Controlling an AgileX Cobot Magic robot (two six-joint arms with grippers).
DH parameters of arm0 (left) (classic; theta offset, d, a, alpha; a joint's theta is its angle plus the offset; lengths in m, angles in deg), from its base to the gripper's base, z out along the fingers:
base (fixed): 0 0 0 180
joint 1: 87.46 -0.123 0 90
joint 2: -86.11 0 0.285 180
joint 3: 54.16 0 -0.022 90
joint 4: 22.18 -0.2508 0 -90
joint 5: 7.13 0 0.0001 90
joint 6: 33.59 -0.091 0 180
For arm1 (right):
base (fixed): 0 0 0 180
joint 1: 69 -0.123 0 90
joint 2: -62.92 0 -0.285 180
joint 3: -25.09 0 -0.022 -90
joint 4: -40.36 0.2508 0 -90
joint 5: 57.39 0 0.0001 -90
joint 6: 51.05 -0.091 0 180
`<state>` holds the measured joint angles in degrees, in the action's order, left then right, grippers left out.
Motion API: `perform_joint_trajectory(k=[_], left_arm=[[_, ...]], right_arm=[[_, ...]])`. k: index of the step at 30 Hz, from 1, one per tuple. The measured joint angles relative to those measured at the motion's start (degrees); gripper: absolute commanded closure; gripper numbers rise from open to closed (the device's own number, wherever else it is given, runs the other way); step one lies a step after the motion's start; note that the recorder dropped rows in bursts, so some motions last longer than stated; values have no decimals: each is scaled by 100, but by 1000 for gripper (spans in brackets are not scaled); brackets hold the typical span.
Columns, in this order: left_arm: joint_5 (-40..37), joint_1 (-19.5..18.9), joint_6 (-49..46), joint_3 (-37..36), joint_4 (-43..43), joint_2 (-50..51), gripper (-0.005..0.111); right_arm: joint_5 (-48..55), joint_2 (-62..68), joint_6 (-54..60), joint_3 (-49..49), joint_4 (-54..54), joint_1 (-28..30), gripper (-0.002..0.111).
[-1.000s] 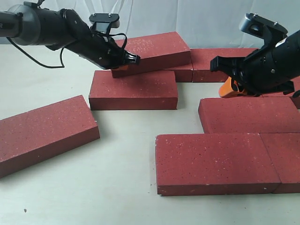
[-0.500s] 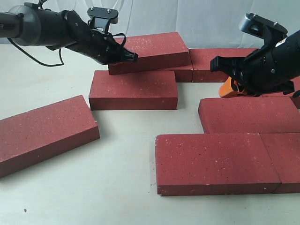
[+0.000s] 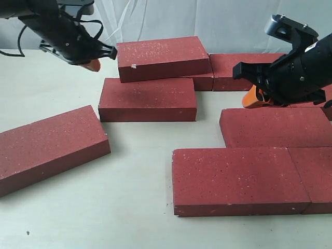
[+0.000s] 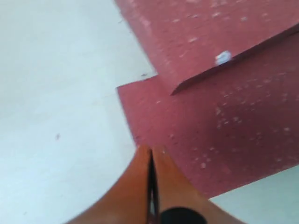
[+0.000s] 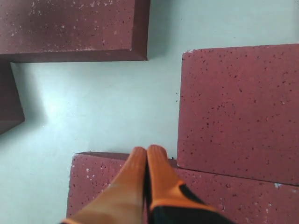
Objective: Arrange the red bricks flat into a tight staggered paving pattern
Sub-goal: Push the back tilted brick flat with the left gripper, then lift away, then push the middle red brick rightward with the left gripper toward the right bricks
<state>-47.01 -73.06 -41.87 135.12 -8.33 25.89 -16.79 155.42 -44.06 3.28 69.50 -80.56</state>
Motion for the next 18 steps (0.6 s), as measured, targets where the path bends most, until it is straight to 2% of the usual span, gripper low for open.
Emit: perform_joint_trajectory(k=[7, 18], left_arm=[[-279, -141, 709, 0, -754, 63, 107], [22, -127, 829, 0, -515, 863, 107]], right_arm=[[0, 0, 0, 0, 0, 0, 109], [0, 0, 0, 0, 12, 0, 109]])
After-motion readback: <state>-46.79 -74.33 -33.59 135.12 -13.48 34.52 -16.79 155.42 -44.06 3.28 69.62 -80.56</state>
